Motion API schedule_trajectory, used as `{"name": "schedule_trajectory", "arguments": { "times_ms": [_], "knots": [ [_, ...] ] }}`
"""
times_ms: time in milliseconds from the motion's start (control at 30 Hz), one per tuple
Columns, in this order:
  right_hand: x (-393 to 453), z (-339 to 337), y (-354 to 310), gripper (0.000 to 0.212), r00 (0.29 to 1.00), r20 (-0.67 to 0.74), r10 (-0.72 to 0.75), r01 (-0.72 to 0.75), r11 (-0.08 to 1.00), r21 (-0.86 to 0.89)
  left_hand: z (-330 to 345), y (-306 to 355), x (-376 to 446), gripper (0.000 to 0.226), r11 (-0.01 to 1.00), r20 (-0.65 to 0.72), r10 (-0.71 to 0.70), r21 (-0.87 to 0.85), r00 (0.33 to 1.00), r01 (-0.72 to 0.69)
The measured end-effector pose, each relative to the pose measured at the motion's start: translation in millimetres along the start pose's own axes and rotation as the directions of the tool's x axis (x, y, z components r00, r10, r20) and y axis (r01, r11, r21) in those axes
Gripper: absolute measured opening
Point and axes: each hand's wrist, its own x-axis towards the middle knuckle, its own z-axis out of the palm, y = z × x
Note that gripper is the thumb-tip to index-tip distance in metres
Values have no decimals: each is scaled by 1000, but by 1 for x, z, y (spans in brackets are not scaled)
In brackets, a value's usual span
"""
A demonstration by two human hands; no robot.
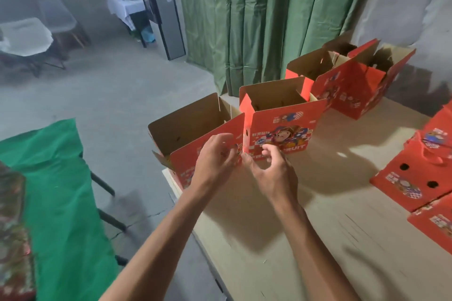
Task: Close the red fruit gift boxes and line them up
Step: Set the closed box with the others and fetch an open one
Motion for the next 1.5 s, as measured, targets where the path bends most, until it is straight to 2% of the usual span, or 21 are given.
{"name": "schedule_trajectory", "arguments": {
  "times_ms": [100,167,300,433,500,567,600,667,800,900,1067,1233,1400,1500],
  "knots": [
    [36,30,-11,61,996,73,41,-42,999,11,-13,-10,55,31,979,-4,97,180,995,-94],
    [56,49,-17,74,993,105,58,-60,998,16,-23,-18,91,34,961,-7,93,261,996,-88],
    [80,85,-33,83,985,159,63,-70,997,38,-46,-48,149,48,899,80,62,429,995,-91],
    [91,112,-49,104,949,255,185,-201,979,37,-65,-84,191,67,865,188,-144,501,972,31],
    [93,121,-56,102,915,315,252,-270,963,16,-66,-98,201,55,835,238,-238,546,942,73],
    [92,127,-63,96,878,359,316,-343,939,13,-64,-107,204,29,813,231,-216,581,949,44],
    [91,129,-65,94,869,365,335,-366,931,15,-63,-110,205,24,812,209,-178,584,962,23],
    [90,131,-69,92,864,351,360,-388,922,9,-64,-111,208,28,812,203,-135,584,970,-10],
    [92,130,-79,73,867,272,417,-437,899,13,-74,-105,216,29,835,326,-174,549,929,-36],
    [87,123,-80,71,856,270,440,-457,890,-2,-85,-98,220,20,865,392,-174,499,903,-49],
    [61,101,-80,66,883,183,432,-438,899,-6,-98,-79,214,18,890,445,-239,457,863,11],
    [30,72,-75,65,905,113,410,-404,912,-71,-95,-74,165,25,925,469,-264,372,843,83],
    [-11,14,-43,48,880,64,471,-460,877,-137,-68,-36,108,21,956,555,-163,293,815,-8],
    [-48,-31,-19,39,867,8,498,-493,861,-129,-39,-3,71,20,958,621,-84,266,779,-109]
  ]
}}
